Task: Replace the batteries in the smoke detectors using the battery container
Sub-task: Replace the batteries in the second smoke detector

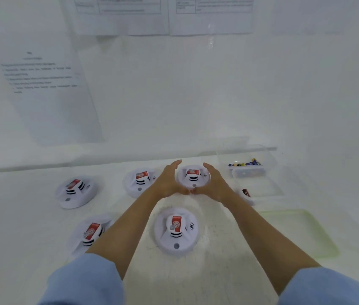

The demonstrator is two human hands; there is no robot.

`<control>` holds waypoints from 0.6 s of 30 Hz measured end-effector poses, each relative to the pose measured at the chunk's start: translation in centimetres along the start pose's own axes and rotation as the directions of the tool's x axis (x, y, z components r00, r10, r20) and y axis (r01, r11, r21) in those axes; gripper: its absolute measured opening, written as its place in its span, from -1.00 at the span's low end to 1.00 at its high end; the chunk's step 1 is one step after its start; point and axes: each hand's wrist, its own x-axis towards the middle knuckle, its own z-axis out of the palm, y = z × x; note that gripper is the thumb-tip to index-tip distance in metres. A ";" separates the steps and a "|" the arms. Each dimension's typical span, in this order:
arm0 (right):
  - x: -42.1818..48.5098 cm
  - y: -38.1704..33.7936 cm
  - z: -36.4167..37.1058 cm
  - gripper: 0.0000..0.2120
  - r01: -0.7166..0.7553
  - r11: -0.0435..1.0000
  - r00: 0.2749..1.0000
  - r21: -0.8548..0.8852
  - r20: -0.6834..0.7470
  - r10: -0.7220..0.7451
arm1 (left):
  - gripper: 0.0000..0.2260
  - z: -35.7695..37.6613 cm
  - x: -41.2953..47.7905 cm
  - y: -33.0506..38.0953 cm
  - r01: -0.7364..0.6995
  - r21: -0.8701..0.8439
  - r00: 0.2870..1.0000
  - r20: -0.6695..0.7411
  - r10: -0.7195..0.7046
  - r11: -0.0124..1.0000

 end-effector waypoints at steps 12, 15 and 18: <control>2.3 2.0 -1.0 -0.34 -0.063 0.998 0.991 -0.010 0.116 0.063 | -0.06 0.2 3.5 -1.5 -0.010 0.139 0.991 0.134 -0.009 0.990; 2.6 2.2 -0.8 -0.24 -0.050 0.999 0.992 0.005 0.115 0.050 | -0.07 0.1 3.6 -1.7 -0.009 0.127 0.992 0.129 -0.007 0.992; 2.8 2.1 -0.8 -0.22 -0.044 0.999 0.989 -0.013 0.144 0.046 | -0.08 -0.1 3.4 -1.8 -0.002 0.107 0.992 0.122 -0.011 0.994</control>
